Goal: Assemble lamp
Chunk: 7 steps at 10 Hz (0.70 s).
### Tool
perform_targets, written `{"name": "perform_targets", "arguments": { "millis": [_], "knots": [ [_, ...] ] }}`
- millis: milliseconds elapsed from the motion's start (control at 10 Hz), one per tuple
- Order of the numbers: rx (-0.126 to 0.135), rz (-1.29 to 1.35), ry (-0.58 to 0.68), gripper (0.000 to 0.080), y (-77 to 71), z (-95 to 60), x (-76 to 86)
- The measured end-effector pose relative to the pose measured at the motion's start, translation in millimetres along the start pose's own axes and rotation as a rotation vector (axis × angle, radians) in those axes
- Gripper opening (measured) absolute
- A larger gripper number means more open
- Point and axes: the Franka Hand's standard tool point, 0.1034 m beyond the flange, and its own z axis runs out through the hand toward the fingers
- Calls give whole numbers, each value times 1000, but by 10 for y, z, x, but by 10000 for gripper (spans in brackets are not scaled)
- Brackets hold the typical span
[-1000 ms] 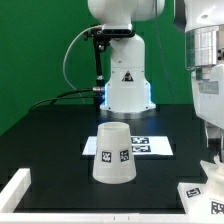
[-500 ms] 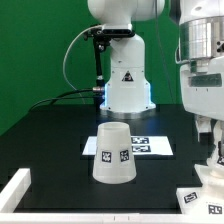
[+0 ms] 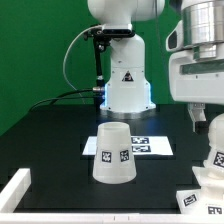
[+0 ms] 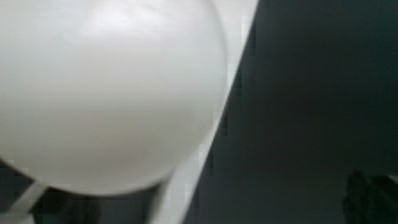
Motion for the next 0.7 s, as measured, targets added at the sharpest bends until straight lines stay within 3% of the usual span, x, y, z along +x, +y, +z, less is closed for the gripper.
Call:
{"name": "perform_targets", "arguments": {
  "millis": [100,400,600,700],
  "knots": [
    [9,-16,6,699,1,16,-28],
    [2,-243,15,699,14,15,13],
    [-26,-631,30,699,17,-32,171],
    [-53,-823,36,699,-7,-40,197]
  ]
}}
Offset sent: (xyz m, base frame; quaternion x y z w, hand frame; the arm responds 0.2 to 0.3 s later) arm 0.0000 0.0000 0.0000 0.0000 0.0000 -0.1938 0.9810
